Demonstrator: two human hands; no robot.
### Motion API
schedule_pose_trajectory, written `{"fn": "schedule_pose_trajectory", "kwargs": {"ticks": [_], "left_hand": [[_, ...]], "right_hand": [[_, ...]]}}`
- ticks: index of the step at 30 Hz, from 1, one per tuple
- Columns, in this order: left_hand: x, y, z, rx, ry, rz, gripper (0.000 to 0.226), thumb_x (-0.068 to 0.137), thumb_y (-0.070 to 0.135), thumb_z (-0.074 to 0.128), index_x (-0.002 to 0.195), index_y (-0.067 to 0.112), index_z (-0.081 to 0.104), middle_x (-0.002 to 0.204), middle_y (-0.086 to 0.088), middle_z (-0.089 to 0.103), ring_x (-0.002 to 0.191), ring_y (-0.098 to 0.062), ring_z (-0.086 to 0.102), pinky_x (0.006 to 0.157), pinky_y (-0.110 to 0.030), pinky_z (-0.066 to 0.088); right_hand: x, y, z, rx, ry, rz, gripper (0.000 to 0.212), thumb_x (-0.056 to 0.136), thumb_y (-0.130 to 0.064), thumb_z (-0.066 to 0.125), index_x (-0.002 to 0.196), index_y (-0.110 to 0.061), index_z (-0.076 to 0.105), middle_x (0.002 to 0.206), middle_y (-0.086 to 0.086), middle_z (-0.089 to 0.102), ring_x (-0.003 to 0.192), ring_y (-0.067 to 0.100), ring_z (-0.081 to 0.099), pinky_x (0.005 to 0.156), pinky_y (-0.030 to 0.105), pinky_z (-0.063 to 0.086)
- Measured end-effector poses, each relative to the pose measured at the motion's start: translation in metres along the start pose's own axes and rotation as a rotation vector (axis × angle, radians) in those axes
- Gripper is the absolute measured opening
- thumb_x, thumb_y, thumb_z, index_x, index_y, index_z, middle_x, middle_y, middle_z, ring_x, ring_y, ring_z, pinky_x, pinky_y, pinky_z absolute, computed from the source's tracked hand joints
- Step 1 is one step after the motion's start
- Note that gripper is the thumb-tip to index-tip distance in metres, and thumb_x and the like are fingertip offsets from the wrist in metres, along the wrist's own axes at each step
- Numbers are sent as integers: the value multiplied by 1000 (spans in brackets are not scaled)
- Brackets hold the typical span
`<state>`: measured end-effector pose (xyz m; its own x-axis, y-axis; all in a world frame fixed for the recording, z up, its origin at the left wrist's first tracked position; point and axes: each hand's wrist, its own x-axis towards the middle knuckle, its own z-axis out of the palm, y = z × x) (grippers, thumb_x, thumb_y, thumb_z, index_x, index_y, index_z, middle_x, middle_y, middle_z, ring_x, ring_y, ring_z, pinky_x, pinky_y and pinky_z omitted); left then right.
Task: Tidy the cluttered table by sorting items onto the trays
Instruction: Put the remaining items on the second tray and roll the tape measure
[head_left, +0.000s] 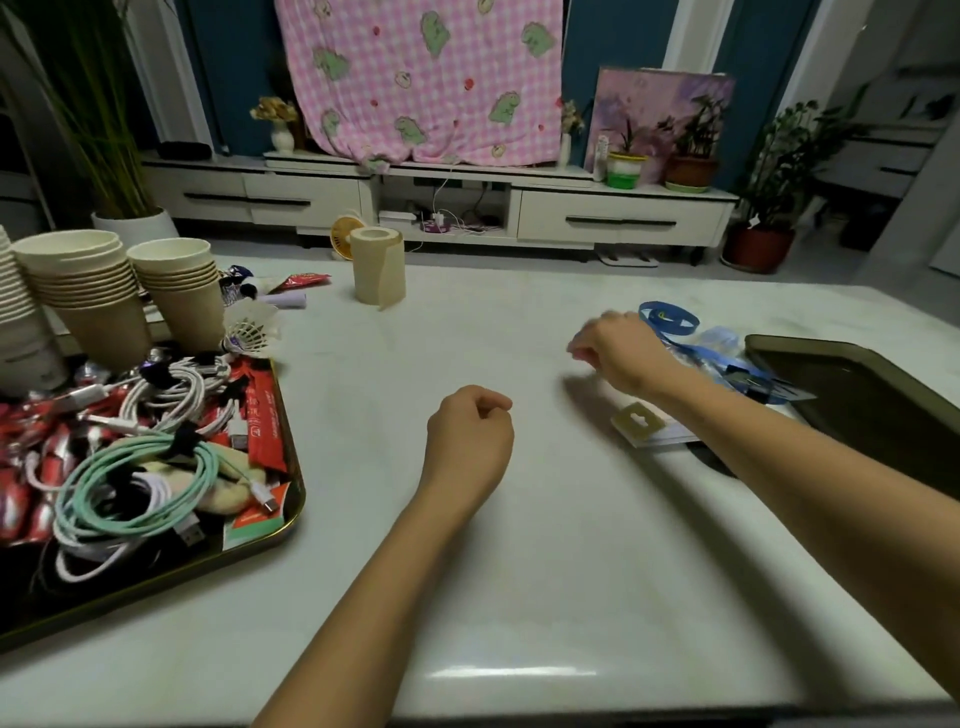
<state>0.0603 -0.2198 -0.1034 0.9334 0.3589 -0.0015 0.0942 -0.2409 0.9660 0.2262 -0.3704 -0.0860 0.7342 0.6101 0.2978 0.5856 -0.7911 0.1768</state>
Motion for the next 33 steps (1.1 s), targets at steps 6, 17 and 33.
{"fn": "schedule_pose_trajectory", "kwargs": {"ticks": [6,17,33], "left_hand": [[-3,17,-24,-147,157,-21,23,90,6,41,88,16,61,108,-11,64,99,-30,62,89,-42,51],[-12,4,-107,-275,487,-157,25,89,15,42,102,13,63,109,-12,65,104,-31,60,93,-48,48],[-16,-7,-159,-379,549,-175,25,86,2,41,92,15,62,80,-1,59,75,-17,57,65,-26,45]], "right_hand": [[20,-113,-46,916,304,-23,24,87,-12,62,108,-3,68,89,5,53,77,6,52,68,10,45],[39,-254,-27,1163,348,17,22,88,-6,57,108,-5,68,102,15,64,89,20,58,81,27,47],[30,-277,-3,702,27,-142,35,92,-35,49,122,-19,57,117,11,56,112,26,48,93,37,37]]}}
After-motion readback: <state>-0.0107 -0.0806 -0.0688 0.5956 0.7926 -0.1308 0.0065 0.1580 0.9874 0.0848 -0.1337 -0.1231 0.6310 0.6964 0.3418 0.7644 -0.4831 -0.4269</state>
